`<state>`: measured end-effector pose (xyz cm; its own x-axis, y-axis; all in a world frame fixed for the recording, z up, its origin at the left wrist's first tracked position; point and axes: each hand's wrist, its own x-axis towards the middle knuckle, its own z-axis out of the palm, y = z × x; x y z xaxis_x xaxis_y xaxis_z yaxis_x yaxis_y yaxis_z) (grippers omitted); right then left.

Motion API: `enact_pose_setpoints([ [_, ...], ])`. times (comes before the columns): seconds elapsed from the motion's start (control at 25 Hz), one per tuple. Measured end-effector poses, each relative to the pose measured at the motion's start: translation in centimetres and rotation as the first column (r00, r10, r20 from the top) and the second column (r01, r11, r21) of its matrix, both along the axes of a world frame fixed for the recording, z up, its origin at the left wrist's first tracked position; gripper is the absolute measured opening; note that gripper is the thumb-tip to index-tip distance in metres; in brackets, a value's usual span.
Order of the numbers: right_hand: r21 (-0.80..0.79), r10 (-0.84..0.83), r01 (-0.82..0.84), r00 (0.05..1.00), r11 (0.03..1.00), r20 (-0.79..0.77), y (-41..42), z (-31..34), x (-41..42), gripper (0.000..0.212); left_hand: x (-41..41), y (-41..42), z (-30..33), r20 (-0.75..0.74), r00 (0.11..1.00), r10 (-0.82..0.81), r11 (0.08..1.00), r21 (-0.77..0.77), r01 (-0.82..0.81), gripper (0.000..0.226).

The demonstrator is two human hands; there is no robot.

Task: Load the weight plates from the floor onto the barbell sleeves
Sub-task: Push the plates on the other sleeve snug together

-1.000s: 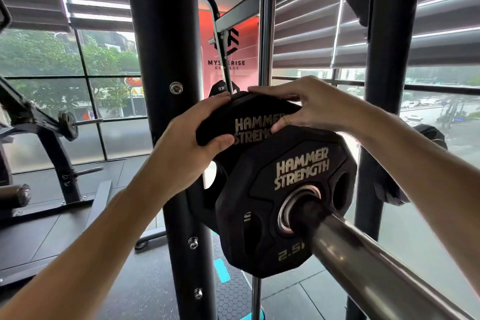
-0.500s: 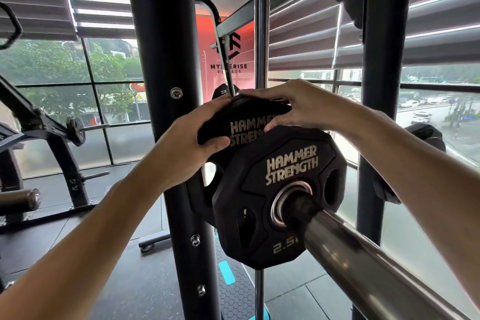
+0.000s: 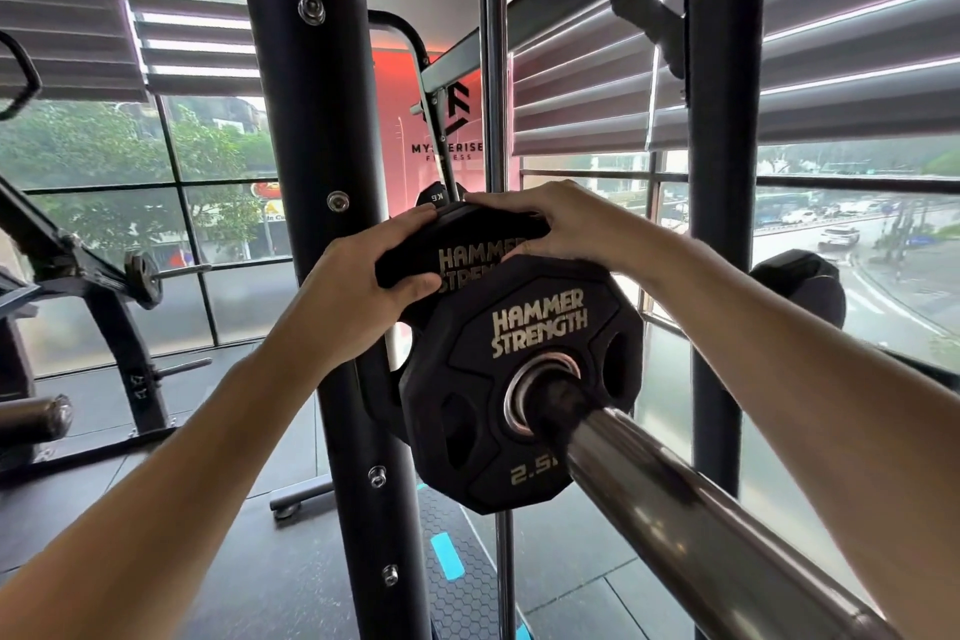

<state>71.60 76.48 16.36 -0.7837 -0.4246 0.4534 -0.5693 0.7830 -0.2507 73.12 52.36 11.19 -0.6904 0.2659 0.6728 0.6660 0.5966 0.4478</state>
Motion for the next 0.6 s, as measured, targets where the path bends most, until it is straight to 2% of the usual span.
enact_pose_setpoints([
  [0.08,-0.085,-0.058,0.054,0.997,0.995,-0.045,0.1,-0.3,1.4,0.063,1.9,0.4,-0.2,-0.025,1.0,0.0,0.998,0.065,0.002,0.055],
  [0.16,-0.247,-0.043,0.014,0.993,0.969,-0.113,0.4,-1.0,3.4,0.05,4.9,0.9,-0.9,-0.115,0.989,-0.094,0.988,0.109,0.106,0.044],
  [0.2,-0.296,-0.022,-0.024,0.989,0.955,-0.149,0.5,-1.5,4.5,0.042,6.2,1.2,-1.5,-0.145,0.978,-0.148,0.984,0.078,0.161,0.044],
  [0.28,-0.295,-0.004,-0.063,0.976,0.954,-0.22,0.8,-2.9,6.4,0.033,7.9,1.8,-2.8,-0.181,0.969,-0.167,0.985,-0.06,0.159,0.058],
  [0.36,-0.265,0.032,-0.097,0.971,0.959,-0.238,1.1,-4.4,7.8,0.034,8.1,2.1,-4.0,-0.208,0.971,-0.122,0.985,-0.148,0.092,0.077],
  [0.44,-0.216,0.098,-0.135,0.98,0.967,-0.176,1.6,-5.6,8.7,0.047,7.9,2.3,-4.5,-0.179,0.978,-0.108,0.99,-0.114,0.088,0.084],
  [0.6,-0.02,0.053,-0.055,0.992,0.998,-0.112,1.8,-6.1,8.0,0.107,7.4,2.2,-4.3,-0.216,0.973,-0.077,0.995,-0.077,0.062,0.079],
])
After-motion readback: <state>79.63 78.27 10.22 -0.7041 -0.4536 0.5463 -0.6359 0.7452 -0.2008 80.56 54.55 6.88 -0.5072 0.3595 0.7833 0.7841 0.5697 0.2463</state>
